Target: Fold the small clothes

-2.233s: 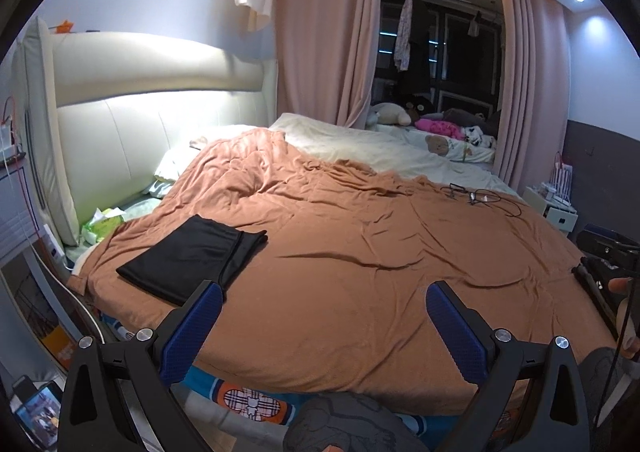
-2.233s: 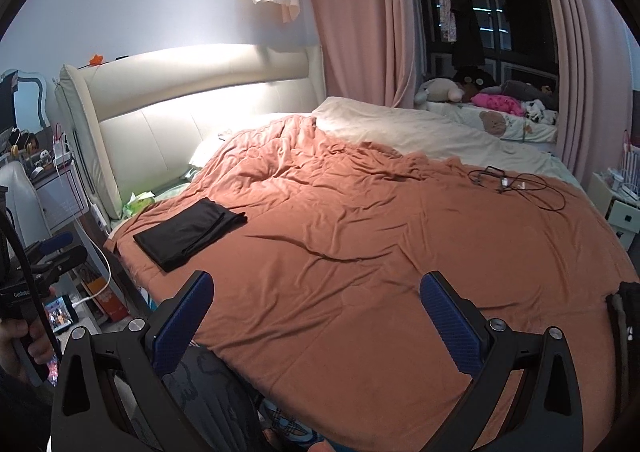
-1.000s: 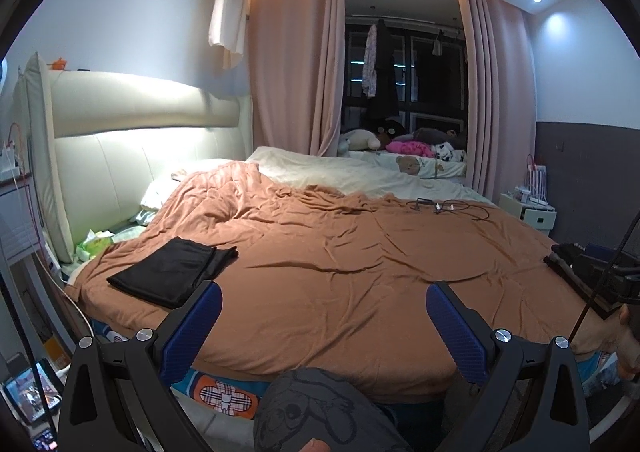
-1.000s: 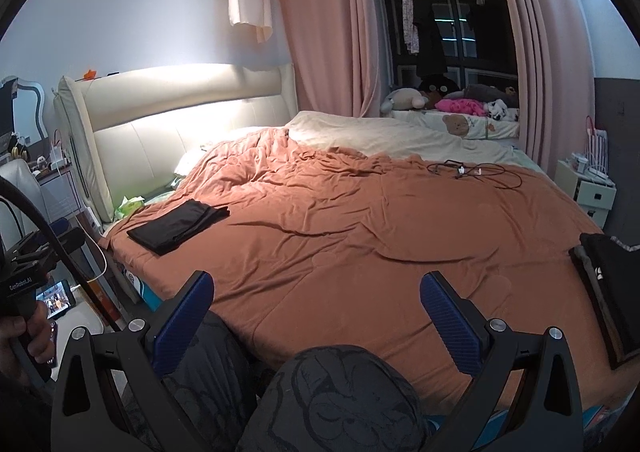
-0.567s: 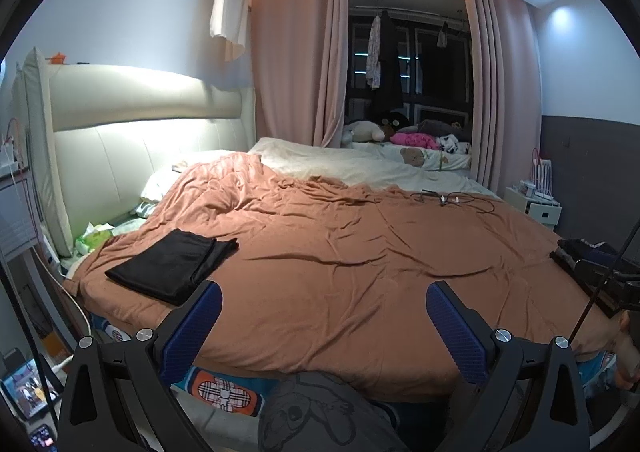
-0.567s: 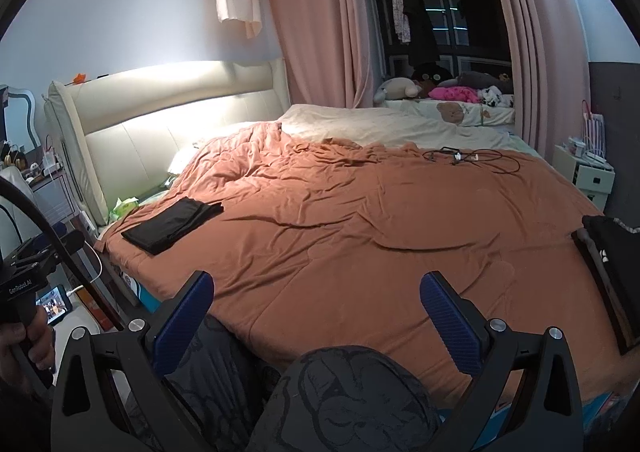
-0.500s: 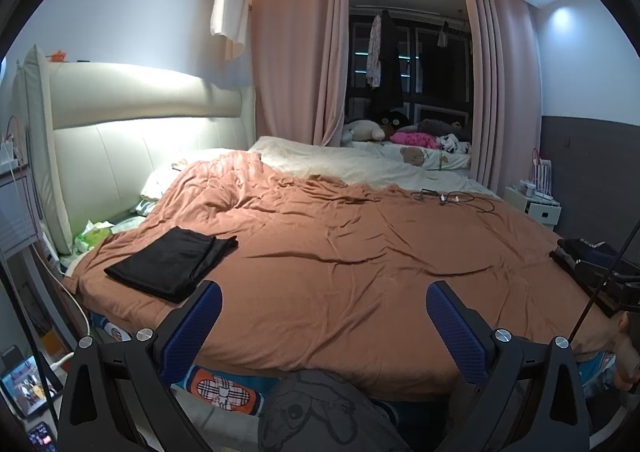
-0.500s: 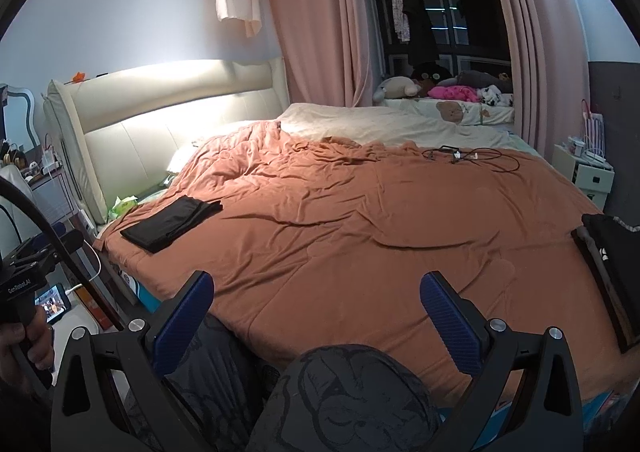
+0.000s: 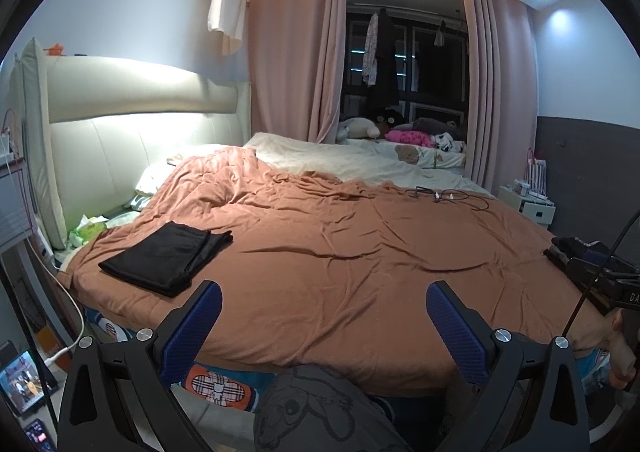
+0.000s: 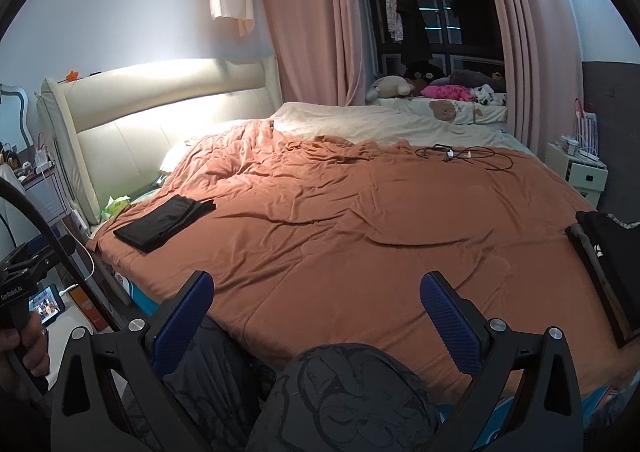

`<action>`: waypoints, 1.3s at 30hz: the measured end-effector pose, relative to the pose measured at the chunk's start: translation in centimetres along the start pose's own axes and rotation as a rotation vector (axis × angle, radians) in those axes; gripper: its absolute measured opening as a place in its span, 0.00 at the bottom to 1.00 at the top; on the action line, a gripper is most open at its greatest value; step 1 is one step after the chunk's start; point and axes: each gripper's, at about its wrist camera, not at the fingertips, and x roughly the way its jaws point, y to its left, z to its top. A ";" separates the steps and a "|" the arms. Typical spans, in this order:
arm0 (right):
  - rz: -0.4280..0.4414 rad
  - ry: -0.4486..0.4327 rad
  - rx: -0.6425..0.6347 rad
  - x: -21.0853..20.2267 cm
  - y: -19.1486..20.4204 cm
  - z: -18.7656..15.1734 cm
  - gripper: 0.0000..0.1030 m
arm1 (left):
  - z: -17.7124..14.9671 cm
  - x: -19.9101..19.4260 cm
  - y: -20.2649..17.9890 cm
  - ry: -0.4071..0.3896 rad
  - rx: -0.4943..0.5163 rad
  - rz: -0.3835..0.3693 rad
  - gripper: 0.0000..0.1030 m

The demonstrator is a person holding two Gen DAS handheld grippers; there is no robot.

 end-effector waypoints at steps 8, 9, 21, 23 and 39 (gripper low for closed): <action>-0.003 -0.005 -0.009 -0.4 0.2 -0.2 1.00 | 0.0 -0.3 0.5 0.000 -0.009 -0.004 1.00; -0.003 -0.005 -0.010 -0.4 0.2 -0.2 1.00 | 0.0 -0.4 0.5 -0.002 -0.008 -0.003 1.00; -0.008 0.025 -0.022 -0.3 0.6 0.0 1.00 | -0.2 -1.1 0.2 -0.009 -0.002 -0.006 1.00; -0.006 0.025 -0.016 -0.3 0.5 0.1 1.00 | -0.2 -1.2 0.0 -0.009 -0.001 -0.006 1.00; -0.016 0.025 -0.008 -0.6 0.5 0.2 1.00 | -0.1 -1.5 -0.9 -0.008 0.010 -0.012 1.00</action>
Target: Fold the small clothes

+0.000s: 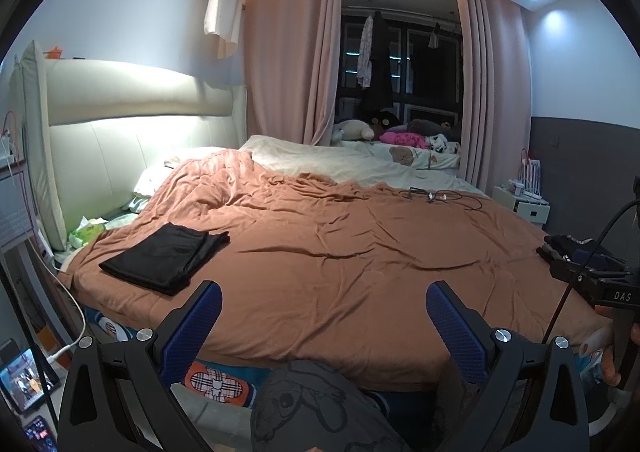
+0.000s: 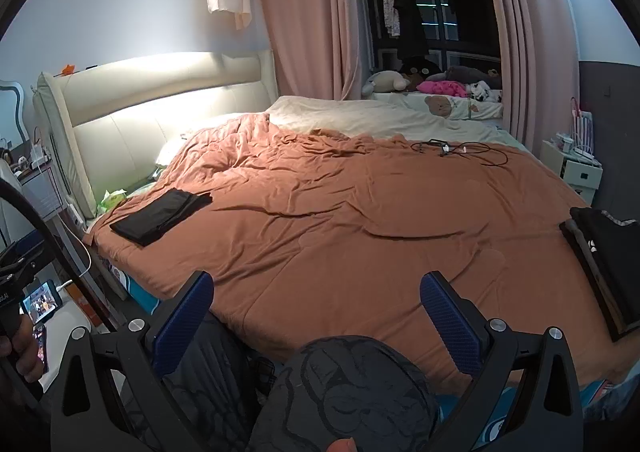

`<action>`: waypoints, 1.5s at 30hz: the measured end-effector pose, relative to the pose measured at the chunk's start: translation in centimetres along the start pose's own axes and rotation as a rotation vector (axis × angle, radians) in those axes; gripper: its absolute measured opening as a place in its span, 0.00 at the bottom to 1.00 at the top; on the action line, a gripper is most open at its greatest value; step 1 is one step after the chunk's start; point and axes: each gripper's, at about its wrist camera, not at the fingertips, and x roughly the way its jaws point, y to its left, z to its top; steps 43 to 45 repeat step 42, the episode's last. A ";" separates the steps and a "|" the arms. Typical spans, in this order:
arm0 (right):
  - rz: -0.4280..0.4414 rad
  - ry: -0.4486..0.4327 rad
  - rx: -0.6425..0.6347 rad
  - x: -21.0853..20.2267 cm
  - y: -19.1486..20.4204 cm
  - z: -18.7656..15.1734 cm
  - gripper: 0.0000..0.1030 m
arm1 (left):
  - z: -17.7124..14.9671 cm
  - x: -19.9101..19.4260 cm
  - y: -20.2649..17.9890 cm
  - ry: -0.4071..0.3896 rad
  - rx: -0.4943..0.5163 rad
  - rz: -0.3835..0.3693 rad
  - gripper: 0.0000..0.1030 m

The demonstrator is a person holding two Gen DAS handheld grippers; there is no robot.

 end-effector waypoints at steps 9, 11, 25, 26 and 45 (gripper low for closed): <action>-0.003 0.004 -0.007 -0.1 0.0 -0.1 1.00 | 0.1 -0.1 -0.3 -0.003 0.002 -0.002 1.00; -0.002 0.005 -0.007 -0.1 0.0 -0.1 1.00 | 0.0 -0.1 -0.2 -0.003 0.004 -0.002 1.00; 0.003 0.004 -0.004 -0.2 0.0 -0.1 1.00 | 0.1 -0.2 -0.2 -0.007 0.001 -0.003 1.00; 0.004 0.005 -0.005 -0.2 -0.1 -0.1 1.00 | 0.1 -0.2 -0.2 -0.007 0.000 -0.003 1.00; 0.007 0.008 -0.002 -0.6 0.2 -0.1 1.00 | -0.1 -0.9 -0.6 -0.017 -0.003 -0.006 1.00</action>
